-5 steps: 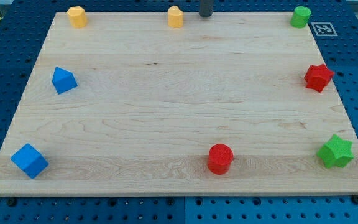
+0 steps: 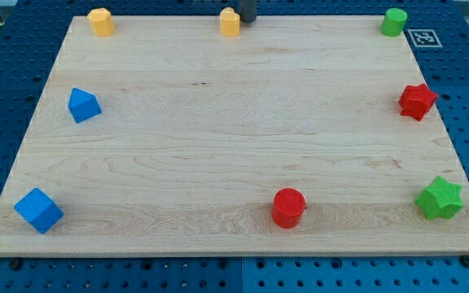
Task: Move the yellow heart diagonally top right to the blue triangle
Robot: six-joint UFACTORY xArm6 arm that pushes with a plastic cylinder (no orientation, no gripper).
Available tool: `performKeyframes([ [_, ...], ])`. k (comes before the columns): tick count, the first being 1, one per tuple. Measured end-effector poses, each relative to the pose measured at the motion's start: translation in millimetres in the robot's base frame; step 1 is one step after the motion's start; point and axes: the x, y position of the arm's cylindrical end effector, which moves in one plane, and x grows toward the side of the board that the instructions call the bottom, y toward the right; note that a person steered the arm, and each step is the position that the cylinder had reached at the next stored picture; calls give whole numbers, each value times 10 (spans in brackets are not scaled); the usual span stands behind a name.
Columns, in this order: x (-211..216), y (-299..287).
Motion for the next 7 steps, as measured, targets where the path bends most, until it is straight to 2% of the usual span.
performKeyframes([
  [2, 9, -304],
  [7, 83, -565],
])
